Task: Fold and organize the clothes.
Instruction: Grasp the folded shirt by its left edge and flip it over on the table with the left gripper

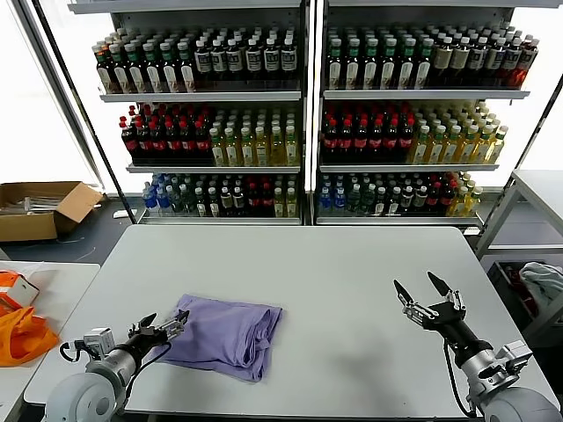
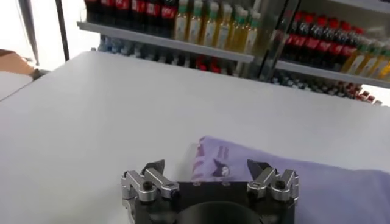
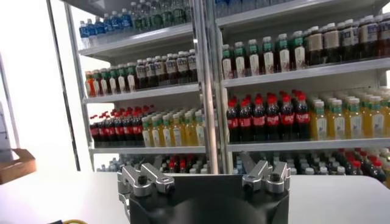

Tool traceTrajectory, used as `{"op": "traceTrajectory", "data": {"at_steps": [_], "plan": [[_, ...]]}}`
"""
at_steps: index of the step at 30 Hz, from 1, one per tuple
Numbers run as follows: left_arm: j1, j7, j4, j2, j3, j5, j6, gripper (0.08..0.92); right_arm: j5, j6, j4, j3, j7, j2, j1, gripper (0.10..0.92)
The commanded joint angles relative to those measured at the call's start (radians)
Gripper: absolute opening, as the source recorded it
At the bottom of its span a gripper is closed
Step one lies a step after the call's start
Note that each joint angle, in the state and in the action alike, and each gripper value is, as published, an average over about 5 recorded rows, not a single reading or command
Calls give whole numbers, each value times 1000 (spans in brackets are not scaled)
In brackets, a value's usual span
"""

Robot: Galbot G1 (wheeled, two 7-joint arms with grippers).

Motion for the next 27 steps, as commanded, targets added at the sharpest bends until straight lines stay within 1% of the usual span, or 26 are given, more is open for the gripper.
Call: {"op": "traceTrajectory", "data": {"at_steps": [1, 5, 8, 14, 21, 24, 27], "plan": [[-18, 25, 72, -12, 17, -27, 9, 823, -6, 1, 4, 5, 0, 8, -9, 823], [-19, 37, 68, -18, 29, -28, -4, 818, -8, 1, 7, 1, 1, 10, -7, 823], [-16, 45, 71, -22, 33, -28, -16, 771, -8, 0, 14, 2, 2, 10, -8, 823], [-10, 45, 82, -35, 26, -34, -42, 593, -4, -1, 22, 12, 0, 10, -14, 823], [6, -20, 49, -85, -26, -57, -70, 368, -2, 6, 16, 20, -6, 19, -17, 823], [25, -33, 25, -103, -79, -74, -86, 281, -2, 10, 14, 19, -10, 25, -16, 823], [47, -43, 14, -104, -177, -77, -91, 195, -1, 13, 10, 20, -12, 27, -14, 823]]}}
